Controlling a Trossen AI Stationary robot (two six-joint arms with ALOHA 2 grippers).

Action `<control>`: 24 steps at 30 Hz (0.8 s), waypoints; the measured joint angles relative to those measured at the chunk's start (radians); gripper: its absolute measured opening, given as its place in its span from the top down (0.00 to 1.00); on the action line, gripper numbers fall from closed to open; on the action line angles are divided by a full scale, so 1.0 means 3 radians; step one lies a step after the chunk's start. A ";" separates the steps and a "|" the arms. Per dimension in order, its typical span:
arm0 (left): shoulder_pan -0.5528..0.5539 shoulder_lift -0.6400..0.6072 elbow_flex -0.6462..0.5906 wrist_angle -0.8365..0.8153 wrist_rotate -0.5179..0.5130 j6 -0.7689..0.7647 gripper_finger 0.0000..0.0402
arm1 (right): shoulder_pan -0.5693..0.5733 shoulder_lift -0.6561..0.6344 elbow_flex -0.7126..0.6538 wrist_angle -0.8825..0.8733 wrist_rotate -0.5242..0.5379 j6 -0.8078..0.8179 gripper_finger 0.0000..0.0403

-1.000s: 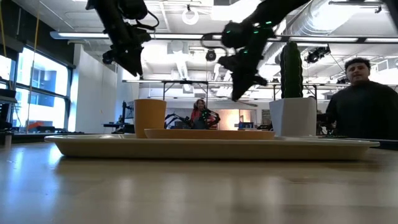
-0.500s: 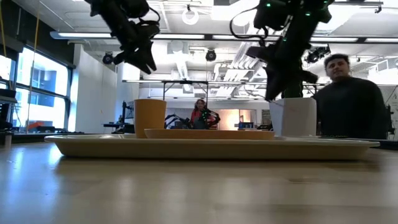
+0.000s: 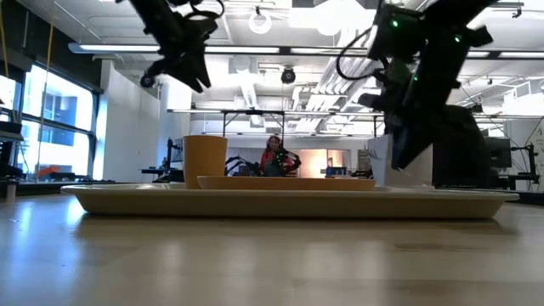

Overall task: Pick and place plate/cup/fork/spoon on tray
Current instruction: Put the orange fork on the off white tray on the left side of the orange plate

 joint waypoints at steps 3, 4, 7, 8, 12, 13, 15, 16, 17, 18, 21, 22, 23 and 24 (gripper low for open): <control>-0.0082 -0.0112 0.0001 -0.0196 -0.0139 -0.0103 0.72 | 0.0015 0.0000 -0.0194 0.0254 -0.0055 0.0105 1.00; -0.0115 -0.0146 0.0001 -0.0248 -0.0189 -0.0134 0.72 | 0.0015 0.0000 -0.0244 0.0311 -0.0058 0.0133 1.00; -0.0203 -0.0228 0.0001 -0.0356 -0.0318 -0.0243 0.72 | 0.0014 0.0000 -0.0328 0.0351 -0.0042 0.0190 1.00; -0.0227 -0.0243 0.0001 -0.0380 -0.0350 -0.0268 0.72 | 0.0011 0.0000 -0.0351 0.0357 -0.0038 0.0193 1.00; -0.0313 -0.0252 0.0001 -0.0458 -0.0413 -0.0369 0.72 | 0.0008 0.0000 -0.0469 0.0526 -0.0045 0.0282 1.00; -0.0339 -0.0252 0.0001 -0.0483 -0.0426 -0.0394 0.72 | 0.0008 0.0005 -0.0504 0.0588 -0.0053 0.0310 1.00; -0.0401 -0.0252 0.0001 -0.0535 -0.0454 -0.0446 0.72 | 0.0024 0.0042 -0.0554 0.0703 -0.0077 0.0346 1.00; -0.0438 -0.0252 0.0001 -0.0573 -0.0466 -0.0472 0.72 | 0.0035 0.0046 -0.0566 0.0702 -0.0083 0.0358 1.00; -0.0477 -0.0252 0.0001 -0.0605 -0.0488 -0.0516 0.72 | 0.0044 0.0062 -0.0570 0.0716 -0.0076 0.0370 1.00; -0.0517 -0.0252 0.0001 -0.0633 -0.0523 -0.0555 0.72 | 0.0057 0.0085 -0.0572 0.0738 -0.0077 0.0388 1.00; -0.0610 -0.0283 0.0001 -0.0729 -0.0552 -0.0647 0.72 | 0.0061 0.0092 -0.0575 0.0789 -0.0108 0.0388 1.00; -0.0635 -0.0303 0.0001 -0.0758 -0.0552 -0.0685 0.72 | 0.0061 0.0092 -0.0575 0.0822 -0.0128 0.0385 1.00; -0.0661 -0.0319 0.0001 -0.0786 -0.0554 -0.0724 0.72 | 0.0061 0.0092 -0.0575 0.0836 -0.0128 0.0389 0.99; -0.0688 -0.0335 0.0001 -0.0801 -0.0558 -0.0767 0.72 | 0.0061 0.0092 -0.0575 0.0842 -0.0132 0.0392 0.98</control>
